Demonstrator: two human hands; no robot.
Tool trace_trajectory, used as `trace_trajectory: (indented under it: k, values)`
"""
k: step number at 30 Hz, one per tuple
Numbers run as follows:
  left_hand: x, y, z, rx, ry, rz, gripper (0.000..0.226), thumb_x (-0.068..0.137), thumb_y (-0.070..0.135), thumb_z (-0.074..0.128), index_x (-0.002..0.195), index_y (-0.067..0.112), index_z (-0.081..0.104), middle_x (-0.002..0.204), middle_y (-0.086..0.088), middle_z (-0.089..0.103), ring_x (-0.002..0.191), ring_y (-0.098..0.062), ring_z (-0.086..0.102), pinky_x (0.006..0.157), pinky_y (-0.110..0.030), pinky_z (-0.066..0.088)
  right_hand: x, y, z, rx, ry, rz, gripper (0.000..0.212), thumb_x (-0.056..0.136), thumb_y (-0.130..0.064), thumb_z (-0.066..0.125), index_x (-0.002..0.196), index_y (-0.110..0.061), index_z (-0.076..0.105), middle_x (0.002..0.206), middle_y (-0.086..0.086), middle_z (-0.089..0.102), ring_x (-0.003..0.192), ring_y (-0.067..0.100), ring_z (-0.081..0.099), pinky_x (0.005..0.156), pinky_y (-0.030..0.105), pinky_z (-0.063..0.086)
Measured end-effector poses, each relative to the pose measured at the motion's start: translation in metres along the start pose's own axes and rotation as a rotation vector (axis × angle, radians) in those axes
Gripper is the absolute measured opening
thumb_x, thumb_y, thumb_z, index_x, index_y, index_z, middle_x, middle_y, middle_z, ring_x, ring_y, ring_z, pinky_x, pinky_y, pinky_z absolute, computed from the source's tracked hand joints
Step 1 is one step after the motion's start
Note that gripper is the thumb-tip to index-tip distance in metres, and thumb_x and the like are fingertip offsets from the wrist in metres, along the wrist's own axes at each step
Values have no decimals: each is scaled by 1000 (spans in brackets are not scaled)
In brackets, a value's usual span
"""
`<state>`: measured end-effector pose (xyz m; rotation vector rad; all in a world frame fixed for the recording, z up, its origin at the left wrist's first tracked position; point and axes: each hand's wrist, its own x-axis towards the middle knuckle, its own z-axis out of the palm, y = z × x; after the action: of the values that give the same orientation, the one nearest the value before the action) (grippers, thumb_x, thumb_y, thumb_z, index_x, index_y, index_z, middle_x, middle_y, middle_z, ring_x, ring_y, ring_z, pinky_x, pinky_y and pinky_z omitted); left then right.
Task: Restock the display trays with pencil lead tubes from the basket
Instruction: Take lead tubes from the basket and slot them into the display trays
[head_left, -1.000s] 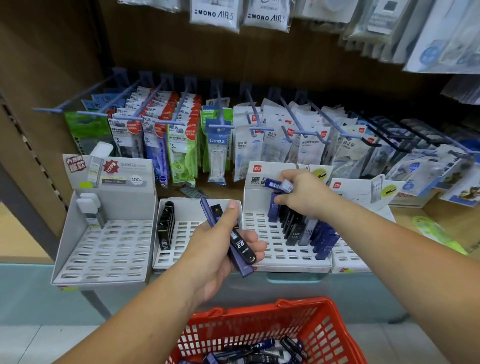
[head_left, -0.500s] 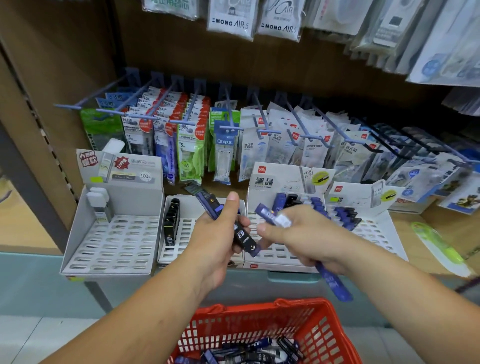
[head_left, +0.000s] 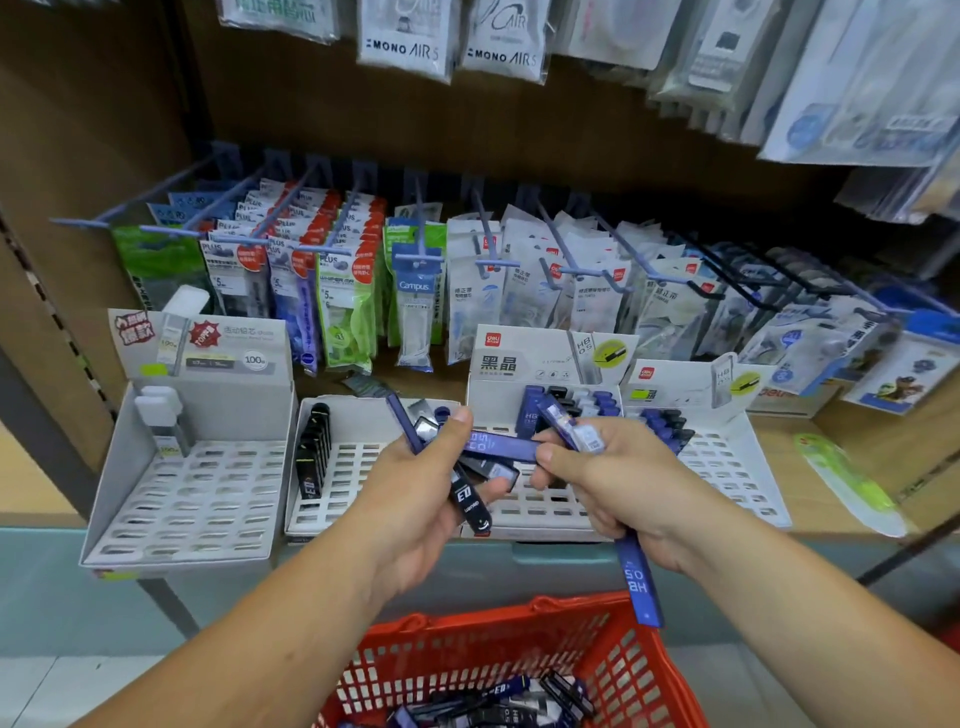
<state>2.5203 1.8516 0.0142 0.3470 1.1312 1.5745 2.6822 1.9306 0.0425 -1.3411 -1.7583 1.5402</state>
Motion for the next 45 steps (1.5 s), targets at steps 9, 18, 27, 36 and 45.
trace_trajectory:
  k: [9, 18, 27, 36, 45]
  values:
    - [15, -11, -7, 233, 36, 98, 33, 102, 36, 61, 106, 3, 65, 78, -11, 70, 73, -26, 68, 51, -30, 47, 3, 7, -11, 9, 63, -3, 5, 103, -15, 58, 105, -13, 62, 87, 8, 78, 41, 14, 26, 43, 21, 20]
    - [7, -9, -7, 502, -92, 178, 19, 98, 27, 70, 93, 8, 67, 71, -12, 67, 54, -17, 55, 45, -27, 36, -3, 4, -9, -483, 3, -256, 26, 89, -24, 78, 73, -6, 69, 50, -9, 46, 47, 5, 37, 47, 20, 30]
    - [1, -13, -3, 518, -143, 110, 21, 101, 30, 66, 108, 10, 70, 82, -7, 74, 56, -12, 58, 46, -26, 37, 4, 1, -2, -116, 57, -384, 30, 91, -6, 73, 98, -34, 70, 85, -13, 75, 69, -1, 64, 67, 12, 48]
    - [4, -18, 3, 571, -208, 43, 15, 103, 27, 64, 109, 13, 65, 90, -10, 79, 76, -20, 71, 45, -27, 40, 20, -19, -18, -85, 174, -316, 7, 92, -13, 75, 91, -18, 70, 59, -12, 61, 39, -1, 47, 39, 9, 32]
    - [11, -11, -7, 330, -107, -86, 32, 100, 40, 62, 105, 8, 65, 83, -11, 73, 88, -26, 78, 91, -48, 58, 75, -24, -35, -636, 215, -402, 15, 89, -23, 78, 90, -27, 64, 81, -3, 64, 71, 16, 59, 61, 27, 46]
